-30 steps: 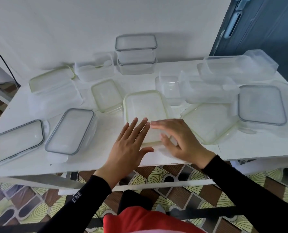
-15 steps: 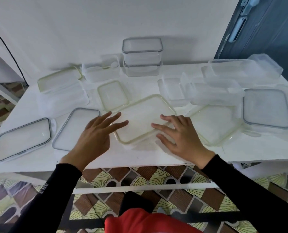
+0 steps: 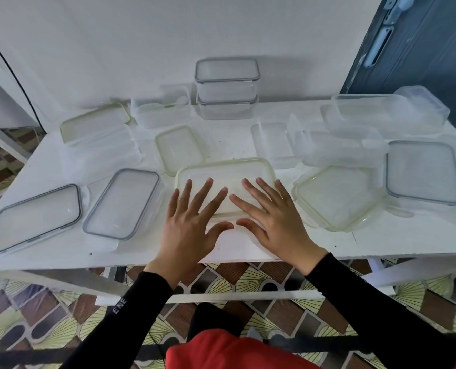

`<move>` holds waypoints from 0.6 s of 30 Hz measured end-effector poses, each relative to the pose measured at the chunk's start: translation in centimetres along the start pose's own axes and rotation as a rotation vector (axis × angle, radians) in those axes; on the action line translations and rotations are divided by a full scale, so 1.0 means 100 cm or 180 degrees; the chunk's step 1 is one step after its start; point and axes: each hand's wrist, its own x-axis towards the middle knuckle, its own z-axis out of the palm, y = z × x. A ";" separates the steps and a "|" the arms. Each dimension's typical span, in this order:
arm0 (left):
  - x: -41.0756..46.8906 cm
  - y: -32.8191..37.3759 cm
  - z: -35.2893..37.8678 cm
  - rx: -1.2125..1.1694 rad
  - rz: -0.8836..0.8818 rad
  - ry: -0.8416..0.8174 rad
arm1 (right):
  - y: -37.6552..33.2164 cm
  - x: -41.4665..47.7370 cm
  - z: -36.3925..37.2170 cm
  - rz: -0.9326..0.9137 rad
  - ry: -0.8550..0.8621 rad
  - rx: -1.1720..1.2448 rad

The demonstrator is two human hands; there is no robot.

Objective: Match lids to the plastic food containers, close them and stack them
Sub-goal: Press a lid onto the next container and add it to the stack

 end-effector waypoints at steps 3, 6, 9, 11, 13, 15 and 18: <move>0.001 0.000 0.003 0.0037 0.0012 0.0145 | 0.001 0.000 0.002 -0.0029 0.0185 -0.0046; -0.001 0.001 0.008 0.0113 -0.0007 0.0280 | 0.000 0.000 0.005 -0.0035 0.0299 -0.0075; 0.000 0.001 0.010 0.0116 -0.0005 0.0274 | 0.000 0.001 0.005 0.0000 0.0296 -0.0069; 0.002 -0.002 0.007 -0.0144 -0.0003 0.0179 | -0.001 0.001 0.002 0.0021 0.0166 0.0089; 0.003 -0.003 -0.001 -0.0732 -0.0193 0.0109 | -0.003 0.002 -0.004 0.0153 0.0072 0.0504; 0.005 -0.001 -0.014 -0.1406 -0.0828 0.0100 | -0.004 0.003 -0.013 0.0565 0.0138 0.0860; 0.009 -0.017 -0.024 -0.2139 -0.2234 -0.0122 | 0.002 0.012 -0.024 0.1653 0.0216 0.1121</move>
